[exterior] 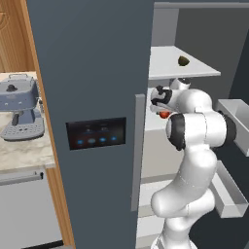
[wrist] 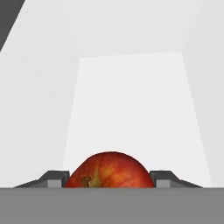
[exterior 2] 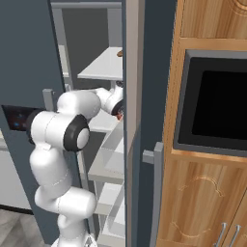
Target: Pick up the apple and kiwi from the fridge and place one fruit on each plate on the dining counter.
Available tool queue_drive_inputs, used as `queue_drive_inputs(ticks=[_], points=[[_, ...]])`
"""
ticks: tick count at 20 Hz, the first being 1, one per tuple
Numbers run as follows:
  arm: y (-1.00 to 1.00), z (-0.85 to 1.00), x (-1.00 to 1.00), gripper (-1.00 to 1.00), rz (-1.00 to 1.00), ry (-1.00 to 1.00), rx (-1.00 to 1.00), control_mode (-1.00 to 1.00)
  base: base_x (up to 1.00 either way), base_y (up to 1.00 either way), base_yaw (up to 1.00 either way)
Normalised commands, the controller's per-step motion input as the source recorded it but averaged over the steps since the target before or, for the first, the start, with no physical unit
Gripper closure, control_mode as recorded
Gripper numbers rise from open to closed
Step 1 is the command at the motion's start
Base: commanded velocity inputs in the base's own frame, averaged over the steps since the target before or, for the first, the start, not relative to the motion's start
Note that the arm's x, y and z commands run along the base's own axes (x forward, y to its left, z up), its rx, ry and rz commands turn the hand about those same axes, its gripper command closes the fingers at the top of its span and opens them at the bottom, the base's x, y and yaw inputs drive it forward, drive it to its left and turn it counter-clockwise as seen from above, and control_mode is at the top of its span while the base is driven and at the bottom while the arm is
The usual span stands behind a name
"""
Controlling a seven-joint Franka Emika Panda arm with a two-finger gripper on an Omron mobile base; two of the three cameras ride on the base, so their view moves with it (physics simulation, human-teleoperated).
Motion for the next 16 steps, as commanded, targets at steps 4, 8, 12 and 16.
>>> queue_drive_inputs(ticks=[4,8,12,16], points=[[-0.01,0.55,-0.77,1.00,0.00,-0.13,0.06,-1.00,0.00,0.00,0.00],[0.00,0.73,-0.64,1.00,0.00,-0.01,0.06,-1.00,0.00,0.00,0.00],[0.00,0.75,-0.57,1.00,0.00,0.07,0.02,-1.00,0.00,0.00,0.00],[0.00,0.69,-0.58,1.00,-0.01,0.16,0.03,-1.00,0.00,0.00,0.00]])
